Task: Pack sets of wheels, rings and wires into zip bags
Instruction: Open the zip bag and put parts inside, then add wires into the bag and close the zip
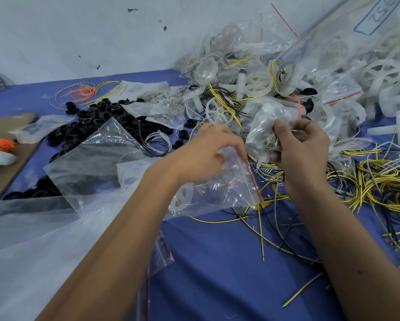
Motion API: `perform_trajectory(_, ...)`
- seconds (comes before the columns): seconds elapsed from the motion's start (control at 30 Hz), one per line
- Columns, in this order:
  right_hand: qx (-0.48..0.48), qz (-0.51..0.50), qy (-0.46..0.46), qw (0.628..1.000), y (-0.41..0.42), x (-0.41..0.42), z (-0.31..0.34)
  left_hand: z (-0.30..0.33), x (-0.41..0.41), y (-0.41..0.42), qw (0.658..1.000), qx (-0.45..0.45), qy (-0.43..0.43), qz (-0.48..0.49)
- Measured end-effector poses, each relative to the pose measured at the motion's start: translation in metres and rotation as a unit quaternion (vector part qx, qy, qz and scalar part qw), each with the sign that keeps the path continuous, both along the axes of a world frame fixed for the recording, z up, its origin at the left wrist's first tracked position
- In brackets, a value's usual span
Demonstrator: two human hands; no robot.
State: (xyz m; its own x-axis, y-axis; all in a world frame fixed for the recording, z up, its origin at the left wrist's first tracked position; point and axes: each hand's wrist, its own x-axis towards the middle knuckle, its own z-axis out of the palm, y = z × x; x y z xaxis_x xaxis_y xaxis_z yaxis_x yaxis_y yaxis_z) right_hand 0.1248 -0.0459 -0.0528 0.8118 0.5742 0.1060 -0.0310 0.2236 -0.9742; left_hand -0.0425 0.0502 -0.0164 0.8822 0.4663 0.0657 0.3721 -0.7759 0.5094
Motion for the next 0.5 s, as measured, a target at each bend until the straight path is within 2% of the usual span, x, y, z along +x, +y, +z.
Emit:
perform_trajectory(0.1,0.032,0.109,0.029,0.993,-0.002,-0.007,0.007,0.01,-0.011,0.012,0.997,-0.013,-0.078,0.017)
perform_trajectory(0.2,0.079,0.216,0.074,0.97,-0.001,-0.017,0.011,0.017,-0.024,0.022,0.99,-0.037,-0.129,0.049)
perform_trajectory(0.27,0.057,0.234,0.016,0.97,-0.001,-0.023,0.009,0.021,-0.031,0.025,0.987,-0.062,-0.137,0.058)
perform_trajectory(0.33,0.018,0.232,-0.085,0.969,-0.001,-0.025,0.005,0.024,-0.037,0.028,0.984,-0.079,-0.145,0.068)
perform_trajectory(0.5,-0.073,0.302,-0.206,0.928,-0.005,-0.025,0.004,0.033,-0.048,0.031,0.979,-0.091,-0.168,0.072)
